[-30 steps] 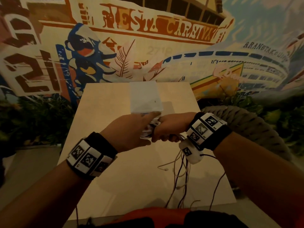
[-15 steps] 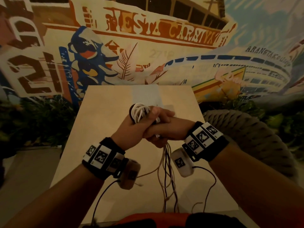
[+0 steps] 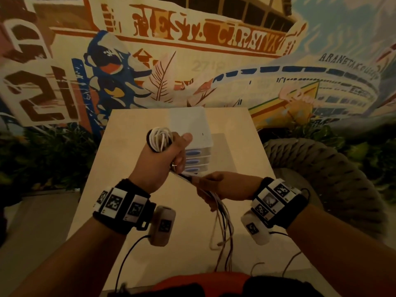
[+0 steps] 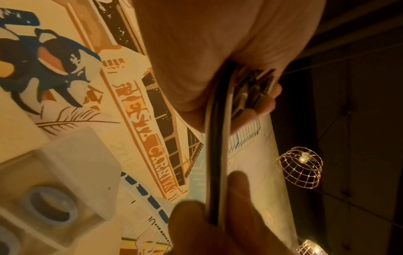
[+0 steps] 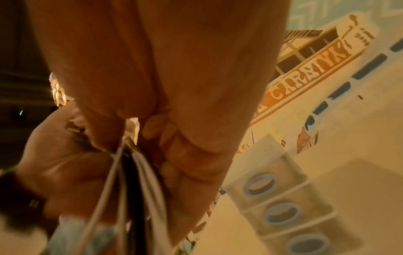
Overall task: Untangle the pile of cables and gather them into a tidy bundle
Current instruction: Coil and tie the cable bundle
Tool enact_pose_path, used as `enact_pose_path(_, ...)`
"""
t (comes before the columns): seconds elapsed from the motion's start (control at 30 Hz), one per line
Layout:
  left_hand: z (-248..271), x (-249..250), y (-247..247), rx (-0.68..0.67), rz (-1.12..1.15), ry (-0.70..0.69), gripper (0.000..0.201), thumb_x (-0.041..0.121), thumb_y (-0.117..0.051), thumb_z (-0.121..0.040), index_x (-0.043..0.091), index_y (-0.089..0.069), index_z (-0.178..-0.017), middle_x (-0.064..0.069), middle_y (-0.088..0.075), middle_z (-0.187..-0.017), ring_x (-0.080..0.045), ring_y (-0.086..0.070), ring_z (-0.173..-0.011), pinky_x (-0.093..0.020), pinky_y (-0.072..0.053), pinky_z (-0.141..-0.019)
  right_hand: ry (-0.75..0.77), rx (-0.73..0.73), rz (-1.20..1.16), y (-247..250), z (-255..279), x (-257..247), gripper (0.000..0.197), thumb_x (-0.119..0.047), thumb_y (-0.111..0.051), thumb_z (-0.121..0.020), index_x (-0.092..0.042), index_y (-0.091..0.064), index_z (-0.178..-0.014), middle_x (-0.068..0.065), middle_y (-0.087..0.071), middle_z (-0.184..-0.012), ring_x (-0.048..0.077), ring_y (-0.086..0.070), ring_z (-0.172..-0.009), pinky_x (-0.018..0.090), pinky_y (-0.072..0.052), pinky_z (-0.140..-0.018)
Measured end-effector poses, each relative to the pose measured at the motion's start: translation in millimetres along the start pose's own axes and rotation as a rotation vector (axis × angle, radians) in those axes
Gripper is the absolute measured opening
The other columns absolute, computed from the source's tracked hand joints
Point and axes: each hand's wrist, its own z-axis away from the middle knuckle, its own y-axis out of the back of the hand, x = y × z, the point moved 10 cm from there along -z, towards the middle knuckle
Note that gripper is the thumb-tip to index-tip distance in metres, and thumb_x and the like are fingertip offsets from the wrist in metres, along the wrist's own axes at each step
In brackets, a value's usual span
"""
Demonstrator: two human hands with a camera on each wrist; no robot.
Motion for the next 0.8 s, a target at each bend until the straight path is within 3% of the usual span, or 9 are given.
enact_pose_path(0.07, 2.4, -5.2, 1.2, -0.022, -0.072, 0.008, 0.045, 0.022, -0.066, -0.096, 0.009, -0.046, -0.058, -0.009, -0.039, -0.052, -0.030, -0.036, -0.046, -0.035, -0.038, -0.053, -0.092, -0.019, 0.029, -1.3, 2.4, 17.5, 0.056, -0.066, -0.041, -0.095, -0.015, -0.053, -0.077, 0.002, -0.054, -0.065, 0.019, -0.054, -0.060, 0.044, -0.057, -0.080)
enact_pose_path(0.13, 3.2, -9.0, 4.4, -0.030, -0.144, 0.024, 0.047, 0.023, -0.066, -0.097, 0.007, -0.045, -0.059, -0.016, -0.039, -0.053, -0.035, -0.038, -0.047, -0.037, -0.040, -0.055, -0.096, -0.003, -0.027, 6.3, 8.5, 22.3, 0.043, -0.053, -0.043, -0.101, -0.016, -0.050, -0.081, -0.003, -0.041, -0.061, 0.015, -0.041, -0.054, 0.038, -0.052, -0.064)
enact_pose_path(0.2, 2.2, -10.6, 9.2, -0.008, -0.178, 0.033, 0.047, 0.028, -0.062, -0.100, 0.010, -0.049, -0.059, -0.014, -0.042, -0.054, -0.035, -0.042, -0.049, -0.039, -0.042, -0.058, -0.052, 0.071, -0.036, 24.5, 14.4, 18.5, 0.037, -0.048, -0.046, -0.103, -0.016, -0.051, -0.084, -0.006, -0.036, -0.059, 0.012, -0.033, -0.051, 0.028, -0.039, -0.052)
enact_pose_path(0.27, -0.2, -12.3, 13.3, 0.023, -0.186, 0.047, 0.044, 0.034, -0.057, -0.102, 0.011, -0.056, -0.064, -0.009, -0.044, -0.054, -0.032, -0.044, -0.050, -0.039, -0.041, -0.058, -0.008, 0.109, 0.007, 34.9, 18.7, 12.8, 0.038, -0.050, -0.047, -0.102, -0.016, -0.055, -0.086, -0.009, -0.039, -0.056, 0.011, -0.036, -0.049, 0.026, -0.039, -0.049)
enact_pose_path(0.33, -3.3, -10.8, 18.4, 0.046, -0.218, 0.053, 0.036, 0.034, -0.054, -0.104, 0.008, -0.067, -0.084, -0.006, -0.045, -0.054, -0.031, -0.044, -0.050, -0.040, -0.041, -0.056, 0.032, 0.104, 0.079, 35.6, 20.6, 9.5, 0.034, -0.046, -0.048, -0.103, -0.016, -0.059, -0.092, -0.009, -0.053, -0.059, 0.015, -0.053, -0.053, 0.029, -0.050, -0.055)
enact_pose_path(0.4, -7.0, -2.9, 26.5, 0.069, -0.223, 0.041, 0.030, 0.031, -0.052, -0.106, 0.008, -0.069, -0.098, -0.004, -0.045, -0.054, -0.029, -0.043, -0.049, -0.042, -0.039, -0.054, 0.066, 0.080, 0.152, 33.5, 23.2, 11.6, 0.028, -0.038, -0.048, -0.105, -0.014, -0.062, -0.103, -0.003, -0.070, -0.075, 0.019, -0.069, -0.069, 0.032, -0.058, -0.072)
enact_pose_path(0.57, -11.9, 32.0, 25.0, 0.068, -0.170, -0.056, 0.028, 0.029, -0.049, -0.106, 0.015, -0.069, -0.093, -0.002, -0.043, -0.056, -0.025, -0.043, -0.048, -0.036, -0.039, -0.053, 0.063, 0.091, 0.338, 18.1, 23.8, 40.0, 0.019, -0.030, -0.040, -0.108, -0.026, -0.056, -0.117, -0.006, -0.071, -0.095, 0.010, -0.067, -0.090, 0.029, -0.053, -0.090)
enact_pose_path(0.73, -13.6, 63.5, 11.6, 0.078, -0.131, -0.145, 0.028, 0.030, -0.051, -0.105, 0.021, -0.069, -0.086, 0.001, -0.044, -0.055, -0.020, -0.044, -0.047, -0.031, -0.039, -0.050, -0.053, -0.016, 0.350, -29.5, 26.1, 113.0, 0.030, -0.031, -0.038, -0.109, -0.029, -0.059, -0.131, -0.006, -0.065, -0.129, 0.010, -0.061, -0.117, 0.032, -0.045, -0.106)
enact_pose_path(0.8, -14.8, 70.0, 14.9, 0.091, -0.104, -0.152, 0.026, 0.034, -0.052, -0.102, 0.020, -0.068, -0.086, 0.001, -0.043, -0.055, -0.019, -0.043, -0.047, -0.029, -0.039, -0.049, -0.096, 0.006, 0.312, -26.3, 36.4, 141.2, 0.032, -0.016, -0.040, -0.107, -0.030, -0.062, -0.124, -0.005, -0.070, -0.120, 0.008, -0.065, -0.111, 0.037, -0.049, -0.104)
